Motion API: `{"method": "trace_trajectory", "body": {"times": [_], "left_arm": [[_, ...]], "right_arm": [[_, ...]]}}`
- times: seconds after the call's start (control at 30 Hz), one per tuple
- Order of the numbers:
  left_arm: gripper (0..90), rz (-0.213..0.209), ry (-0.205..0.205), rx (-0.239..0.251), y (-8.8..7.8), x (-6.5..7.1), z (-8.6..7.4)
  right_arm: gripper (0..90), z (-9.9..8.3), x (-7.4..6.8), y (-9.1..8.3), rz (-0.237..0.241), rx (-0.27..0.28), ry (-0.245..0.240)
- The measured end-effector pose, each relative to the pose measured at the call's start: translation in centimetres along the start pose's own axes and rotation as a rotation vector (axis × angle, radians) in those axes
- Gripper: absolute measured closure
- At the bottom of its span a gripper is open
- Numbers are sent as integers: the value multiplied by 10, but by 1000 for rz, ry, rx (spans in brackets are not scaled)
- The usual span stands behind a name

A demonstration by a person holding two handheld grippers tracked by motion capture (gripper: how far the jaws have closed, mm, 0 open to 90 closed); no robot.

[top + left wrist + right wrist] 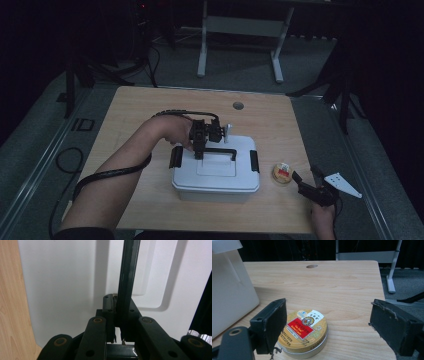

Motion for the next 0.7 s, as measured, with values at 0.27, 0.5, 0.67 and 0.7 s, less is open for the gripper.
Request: {"method": "trace_trajectory", "body": {"times": [0.27, 0.5, 0.67, 0.7], "left_arm": [[830, 7, -2, -8, 0, 1, 1], [833, 10, -6, 0, -3, 2, 1], [833, 25, -8, 9, -10, 2, 2], [833, 24, -5, 9, -12, 2, 2]], "right_arm": [[139, 0, 0, 0, 0, 1, 1], [139, 0, 0, 0, 1, 0, 4], [139, 0, 0, 0, 0, 0, 3], [139, 0, 0, 0, 0, 0, 3]]}}
Point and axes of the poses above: each handheld gripper's, and its own axes: y roughly forward along the jaws, z roughly out of its top, x roughly to its right, the point moved 10 cm from there along y, roughly forward along the jaws, and after that the axes turned 14 degrees about y, right-handed, at the moved point
